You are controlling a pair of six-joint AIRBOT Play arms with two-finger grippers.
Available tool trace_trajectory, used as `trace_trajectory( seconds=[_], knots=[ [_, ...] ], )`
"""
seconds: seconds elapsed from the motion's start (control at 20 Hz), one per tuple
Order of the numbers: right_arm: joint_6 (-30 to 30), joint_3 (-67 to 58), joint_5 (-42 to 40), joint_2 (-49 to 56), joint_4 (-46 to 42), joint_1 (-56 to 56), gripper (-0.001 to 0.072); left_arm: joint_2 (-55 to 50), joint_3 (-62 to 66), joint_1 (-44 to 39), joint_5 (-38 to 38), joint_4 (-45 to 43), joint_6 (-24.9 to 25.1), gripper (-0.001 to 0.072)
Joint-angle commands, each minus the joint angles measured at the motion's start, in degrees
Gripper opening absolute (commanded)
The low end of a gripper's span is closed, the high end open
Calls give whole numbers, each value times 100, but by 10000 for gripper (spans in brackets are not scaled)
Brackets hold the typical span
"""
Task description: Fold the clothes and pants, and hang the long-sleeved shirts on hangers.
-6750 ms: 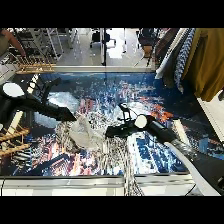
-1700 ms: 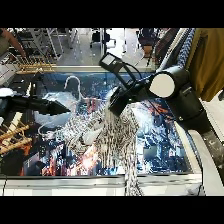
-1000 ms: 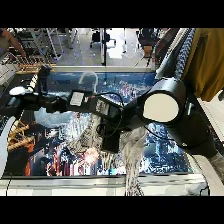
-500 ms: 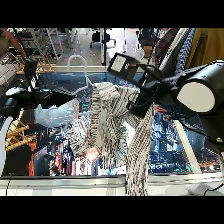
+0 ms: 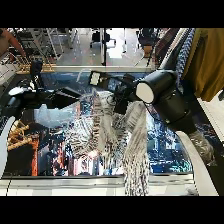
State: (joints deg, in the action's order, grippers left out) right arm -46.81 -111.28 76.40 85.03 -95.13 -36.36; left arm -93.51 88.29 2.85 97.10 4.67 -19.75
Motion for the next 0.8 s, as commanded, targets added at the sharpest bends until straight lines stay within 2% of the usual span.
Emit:
trace_trajectory(
  seconds=[0.0,0.15,0.3,0.35,0.4,0.45,0.6,0.65,0.7,0.75],
  knots=[
    [203,-9,28,72,348,7,20,0,9,57,-1292,-162,-566,715],
    [190,39,374,94,367,28,17,2,365,275,-1552,-787,-669,715],
    [-142,306,343,92,116,31,16,33,1086,688,-1576,-1080,-1384,702],
    [-398,400,345,92,-142,31,17,81,1331,835,-1657,-1248,-1757,678],
    [-717,448,350,92,-448,48,17,166,1513,957,-1803,-1668,-2426,611],
    [-1121,450,328,87,-699,105,17,310,1611,1058,-1895,-2393,-3182,589],
    [-2621,363,170,-44,-1512,404,17,645,1596,1045,-1639,-4975,-4800,588],
    [-2931,278,122,-111,-1615,479,17,649,1502,933,-1412,-5237,-4876,588],
    [-3110,186,44,-181,-1626,540,17,649,1290,782,-1283,-5184,-4774,546],
    [-3228,92,-52,-258,-1631,573,17,649,964,542,-1239,-4948,-4566,474]
  ],
)
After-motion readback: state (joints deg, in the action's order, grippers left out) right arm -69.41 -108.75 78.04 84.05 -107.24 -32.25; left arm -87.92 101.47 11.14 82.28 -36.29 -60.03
